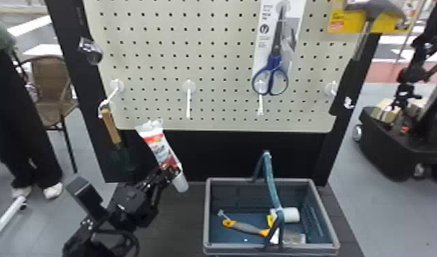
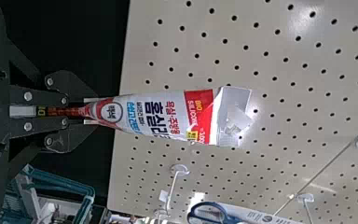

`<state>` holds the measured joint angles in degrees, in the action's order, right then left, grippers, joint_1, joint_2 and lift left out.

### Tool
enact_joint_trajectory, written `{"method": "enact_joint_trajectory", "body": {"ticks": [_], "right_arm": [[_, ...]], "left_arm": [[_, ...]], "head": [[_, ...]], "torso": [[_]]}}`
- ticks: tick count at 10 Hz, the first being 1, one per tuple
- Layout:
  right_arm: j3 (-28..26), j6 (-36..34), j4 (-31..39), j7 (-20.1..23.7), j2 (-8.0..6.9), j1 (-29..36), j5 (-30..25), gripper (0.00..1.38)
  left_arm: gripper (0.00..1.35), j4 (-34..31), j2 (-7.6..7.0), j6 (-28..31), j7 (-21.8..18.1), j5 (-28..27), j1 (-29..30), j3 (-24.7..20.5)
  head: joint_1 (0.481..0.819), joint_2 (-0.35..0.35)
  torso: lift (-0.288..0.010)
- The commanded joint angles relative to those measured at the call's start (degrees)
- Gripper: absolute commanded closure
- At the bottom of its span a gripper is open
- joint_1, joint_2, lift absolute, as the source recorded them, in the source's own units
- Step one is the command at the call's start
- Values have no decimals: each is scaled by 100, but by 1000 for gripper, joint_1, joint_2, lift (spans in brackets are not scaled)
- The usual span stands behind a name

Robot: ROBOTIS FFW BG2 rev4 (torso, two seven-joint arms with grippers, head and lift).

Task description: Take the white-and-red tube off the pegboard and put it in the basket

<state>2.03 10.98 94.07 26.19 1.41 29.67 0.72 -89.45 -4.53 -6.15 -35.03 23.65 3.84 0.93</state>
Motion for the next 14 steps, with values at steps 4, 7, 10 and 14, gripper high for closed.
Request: {"method": "enact_joint_trajectory", "body": {"ticks": [4,7,10,14], "right_arm": [[8,0,-48,0,0,-23,-1,317],[8,-17,-48,0,0,-23,-10,317],[8,-35,-76,0,0,-60,-19,317],[8,-35,-90,0,0,-97,-28,317]], "left_arm": [[1144,-49,66,193,181,843,259,373],[1144,-316,66,562,313,1757,345,768],[1144,-316,13,1186,304,2592,345,1138],[1144,-232,-22,1643,119,2417,62,1340]], "head": [[549,0],[549,0],[549,0],[549,0]], "torso": [[-100],[-100],[-100],[-100]]}}
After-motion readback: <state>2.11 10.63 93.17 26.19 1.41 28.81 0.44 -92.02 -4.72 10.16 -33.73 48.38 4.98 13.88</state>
